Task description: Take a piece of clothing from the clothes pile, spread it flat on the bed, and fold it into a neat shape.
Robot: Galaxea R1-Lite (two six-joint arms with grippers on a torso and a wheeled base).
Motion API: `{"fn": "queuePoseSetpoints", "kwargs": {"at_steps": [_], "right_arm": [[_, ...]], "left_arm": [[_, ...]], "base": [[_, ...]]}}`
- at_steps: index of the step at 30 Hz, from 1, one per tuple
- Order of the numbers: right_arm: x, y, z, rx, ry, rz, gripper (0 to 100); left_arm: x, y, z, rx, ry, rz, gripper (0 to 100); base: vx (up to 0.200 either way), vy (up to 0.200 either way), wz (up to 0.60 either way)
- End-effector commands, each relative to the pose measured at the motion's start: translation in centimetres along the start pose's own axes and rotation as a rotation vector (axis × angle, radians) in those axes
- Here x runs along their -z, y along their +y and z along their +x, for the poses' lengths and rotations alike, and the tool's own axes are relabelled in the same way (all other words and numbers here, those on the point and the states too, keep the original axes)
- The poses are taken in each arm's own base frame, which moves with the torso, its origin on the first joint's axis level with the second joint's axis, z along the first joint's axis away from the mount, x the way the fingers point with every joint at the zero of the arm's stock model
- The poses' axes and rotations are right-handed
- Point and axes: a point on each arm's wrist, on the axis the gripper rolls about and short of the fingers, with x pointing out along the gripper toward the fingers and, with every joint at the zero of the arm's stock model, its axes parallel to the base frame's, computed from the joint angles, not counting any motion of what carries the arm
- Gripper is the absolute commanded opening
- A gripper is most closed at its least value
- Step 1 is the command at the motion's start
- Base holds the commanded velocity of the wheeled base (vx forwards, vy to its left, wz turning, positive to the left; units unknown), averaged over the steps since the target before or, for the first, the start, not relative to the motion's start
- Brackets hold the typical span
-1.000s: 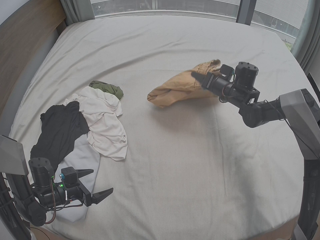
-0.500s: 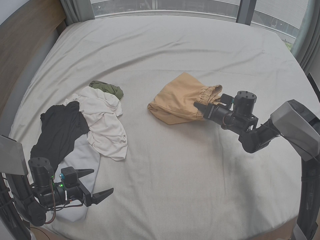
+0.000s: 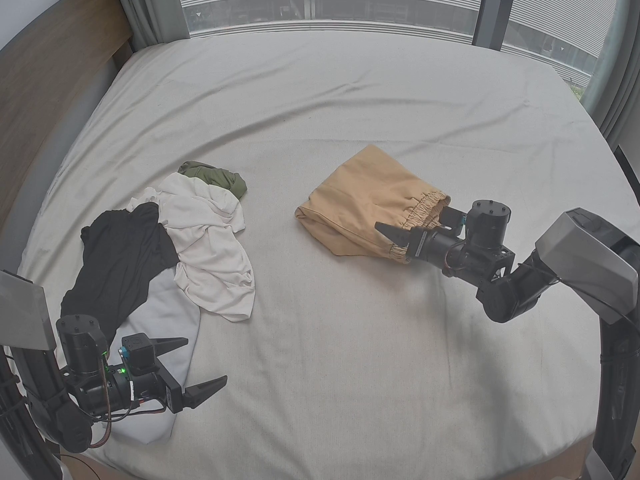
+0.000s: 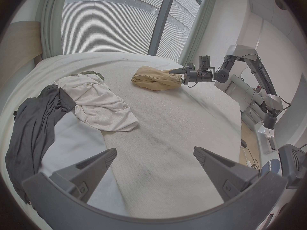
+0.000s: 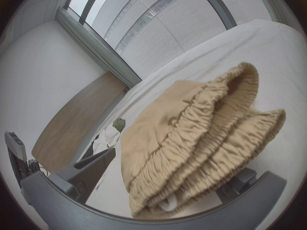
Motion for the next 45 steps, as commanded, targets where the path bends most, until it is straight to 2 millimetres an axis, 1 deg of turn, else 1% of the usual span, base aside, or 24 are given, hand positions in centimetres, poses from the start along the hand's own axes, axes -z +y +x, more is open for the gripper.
{"fn": "queuePoseSetpoints", "kwargs": {"at_steps": [1,2,4,6,8,9,10,14,16,17,18,20,21,28,29,33,37,40,45], "right_arm": [[0.3,0.7,-2.0,0.021,0.028,-0.020,100],[0.2,1.0,-2.8,0.038,0.018,-0.023,100],[0.5,1.3,-3.7,0.050,0.015,-0.027,100],[0.5,1.3,-3.7,0.050,0.015,-0.027,100],[0.4,2.3,-6.4,0.054,0.022,-0.050,100],[0.4,2.3,-6.4,0.054,0.022,-0.050,100],[0.5,2.9,-7.9,0.059,0.031,-0.049,100],[0.5,3.7,-10.7,0.060,0.018,-0.067,100],[0.5,4.1,-11.7,0.059,0.009,-0.076,100],[0.5,4.1,-11.7,0.059,0.009,-0.076,100],[0.3,4.6,-12.7,0.052,-0.007,-0.082,100],[-0.1,5.3,-14.0,0.042,-0.031,-0.092,100],[-0.2,5.6,-14.4,0.038,-0.035,-0.094,100],[-2.4,8.8,-19.6,-0.005,-0.137,-0.138,100],[-2.5,8.9,-19.8,-0.008,-0.143,-0.141,100],[-3.5,10.5,-23.0,-0.026,-0.214,-0.168,100],[-3.7,11.3,-24.9,-0.039,-0.251,-0.182,100],[-3.5,11.8,-26.3,-0.045,-0.268,-0.188,100],[-3.4,12.5,-28.3,-0.055,-0.309,-0.204,100]], "left_arm": [[0.2,-0.2,-0.3,0.003,0.012,-0.008,100],[0.2,-0.2,-0.3,0.003,0.012,-0.008,100],[0.3,-0.2,-0.3,0.003,0.015,-0.010,100],[0.3,-0.2,-0.3,0.003,0.015,-0.010,100],[0.2,-0.2,-0.4,0.015,0.004,-0.009,100],[0.2,-0.2,-0.4,0.015,0.004,-0.009,100],[-0.4,-0.3,-0.8,0.022,-0.027,0.003,100],[-1.9,-0.6,-1.7,0.024,-0.095,-0.015,100],[-2.5,-0.8,-2.1,0.023,-0.127,-0.019,100],[-2.5,-0.8,-2.1,0.023,-0.127,-0.019,100],[-3.2,-1.1,-2.5,0.025,-0.157,-0.007,100],[-3.9,-1.4,-3.1,0.023,-0.193,0.013,100],[-4.0,-1.4,-3.2,0.023,-0.204,0.018,100],[-5.2,-1.7,-4.5,-0.016,-0.273,0.060,100],[-5.3,-1.7,-4.6,-0.018,-0.278,0.060,100],[-6.5,-2.2,-6.0,-0.024,-0.353,0.064,100],[-7.1,-2.4,-6.7,-0.072,-0.390,0.050,100],[-7.5,-2.6,-7.3,-0.112,-0.420,0.051,100],[-8.4,-3.1,-8.9,-0.138,-0.501,0.007,100]], "base": [[0.000,0.000,0.00],[0.000,0.000,0.00],[0.000,0.000,0.00],[0.000,0.000,0.00],[0.000,0.000,0.00],[0.000,0.000,0.00],[0.000,0.000,0.00],[0.000,0.000,0.00],[0.000,0.000,0.00],[0.000,0.000,0.00],[0.000,0.000,0.00],[0.000,0.000,0.00],[0.000,0.000,0.00],[0.000,0.000,0.00],[0.000,0.000,0.00],[0.000,0.000,0.00],[0.000,0.000,0.00],[0.000,0.000,0.00],[0.000,0.000,0.00]]}}
